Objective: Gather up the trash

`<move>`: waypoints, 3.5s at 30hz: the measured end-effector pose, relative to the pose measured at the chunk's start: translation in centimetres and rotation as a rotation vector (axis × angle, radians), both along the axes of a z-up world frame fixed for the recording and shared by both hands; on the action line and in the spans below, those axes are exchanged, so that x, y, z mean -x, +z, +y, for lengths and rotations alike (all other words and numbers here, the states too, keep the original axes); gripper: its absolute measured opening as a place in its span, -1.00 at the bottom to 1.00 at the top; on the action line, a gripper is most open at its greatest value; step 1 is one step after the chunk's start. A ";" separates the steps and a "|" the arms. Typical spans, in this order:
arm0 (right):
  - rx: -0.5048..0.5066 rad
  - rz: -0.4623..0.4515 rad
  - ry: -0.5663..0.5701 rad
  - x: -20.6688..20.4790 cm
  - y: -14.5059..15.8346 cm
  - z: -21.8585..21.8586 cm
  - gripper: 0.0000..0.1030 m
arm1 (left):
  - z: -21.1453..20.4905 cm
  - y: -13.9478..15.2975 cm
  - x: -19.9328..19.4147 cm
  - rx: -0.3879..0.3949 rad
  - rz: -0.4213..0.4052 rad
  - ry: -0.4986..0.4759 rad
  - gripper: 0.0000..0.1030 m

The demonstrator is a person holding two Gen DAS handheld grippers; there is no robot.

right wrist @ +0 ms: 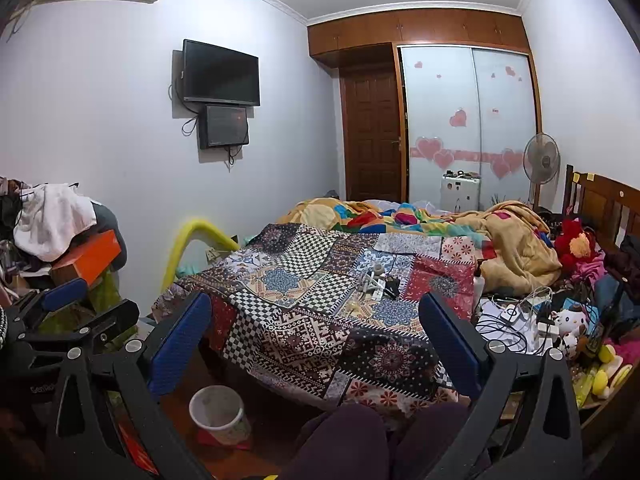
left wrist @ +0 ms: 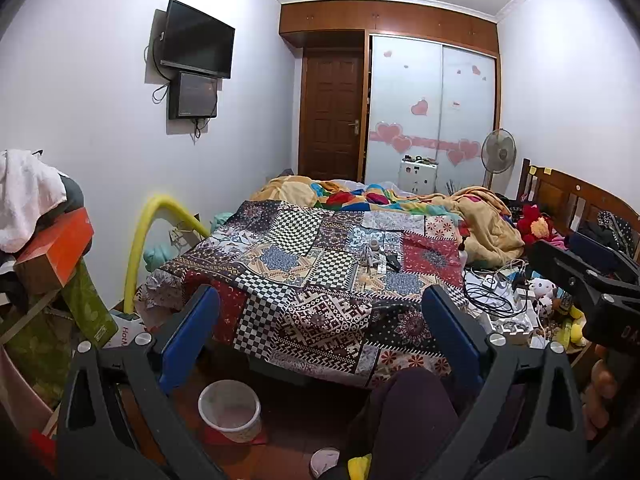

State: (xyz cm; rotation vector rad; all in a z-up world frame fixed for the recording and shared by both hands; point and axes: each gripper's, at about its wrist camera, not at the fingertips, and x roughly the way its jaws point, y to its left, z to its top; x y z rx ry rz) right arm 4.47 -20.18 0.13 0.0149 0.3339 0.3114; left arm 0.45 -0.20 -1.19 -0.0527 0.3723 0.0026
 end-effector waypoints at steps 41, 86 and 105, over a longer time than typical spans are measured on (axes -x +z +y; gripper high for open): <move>0.093 0.275 -0.052 -29.0 -8.4 -7.8 0.92 | -7.6 -11.6 -37.4 0.078 0.382 -0.069 0.61; 0.127 0.687 0.268 -52.0 -26.7 -4.1 -0.81 | -12.2 -28.9 -54.0 0.071 0.645 -0.156 -0.45; 0.112 0.503 0.215 -45.0 -15.2 -3.7 -0.81 | -9.0 -17.9 -47.0 0.109 0.518 -0.116 -0.47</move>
